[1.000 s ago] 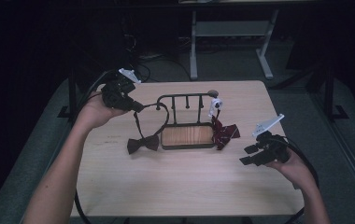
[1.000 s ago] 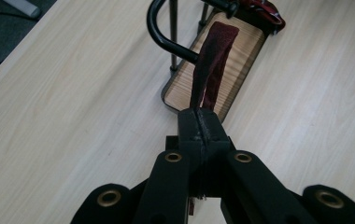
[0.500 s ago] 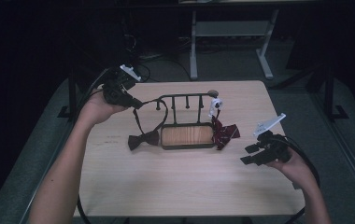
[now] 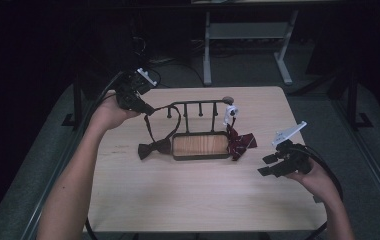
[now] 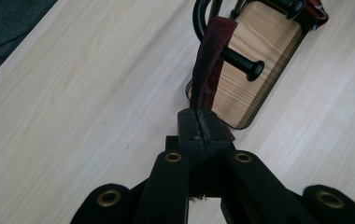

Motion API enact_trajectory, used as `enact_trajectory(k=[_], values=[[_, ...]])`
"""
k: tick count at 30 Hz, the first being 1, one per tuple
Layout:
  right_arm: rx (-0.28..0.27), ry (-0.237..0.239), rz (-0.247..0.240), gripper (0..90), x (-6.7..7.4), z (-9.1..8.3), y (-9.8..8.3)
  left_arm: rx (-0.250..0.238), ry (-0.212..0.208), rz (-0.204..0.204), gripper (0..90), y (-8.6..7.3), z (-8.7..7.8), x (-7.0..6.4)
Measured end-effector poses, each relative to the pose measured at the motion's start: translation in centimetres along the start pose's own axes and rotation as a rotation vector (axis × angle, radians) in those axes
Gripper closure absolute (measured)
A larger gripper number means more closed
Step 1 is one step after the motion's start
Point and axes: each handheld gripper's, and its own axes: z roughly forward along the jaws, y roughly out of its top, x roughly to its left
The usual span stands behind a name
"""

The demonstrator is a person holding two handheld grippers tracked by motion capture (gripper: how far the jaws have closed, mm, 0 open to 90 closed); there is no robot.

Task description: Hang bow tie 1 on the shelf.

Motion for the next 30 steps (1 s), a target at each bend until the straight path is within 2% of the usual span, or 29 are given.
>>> enact_trajectory(k=[7, 13, 20, 25, 30], values=[[-0.003, 0.001, 0.002, 45.8, -0.1, 0.0, 0.0, 0.019, 0.012, -0.003, 89.4, 0.0, 0.3, 0.2], [-0.001, 0.0, 0.006, 45.5, -0.1, 0.1, -0.1, 0.02, 0.005, -0.007, 81.2, -0.1, 0.3, 0.3], [-0.007, -0.009, 0.01, 44.9, -0.1, 0.0, -0.3, 0.008, 0.007, 0.002, 77.4, -0.6, 0.0, 0.0], [-0.005, -0.008, 0.014, 44.1, -0.2, 0.1, -0.2, -0.007, -0.018, 0.017, 75.5, -1.3, -0.1, -0.2], [0.008, -0.01, 0.018, 43.7, -0.2, 0.6, -0.2, -0.017, -0.021, 0.025, 73.1, -1.8, -0.2, -0.6]])
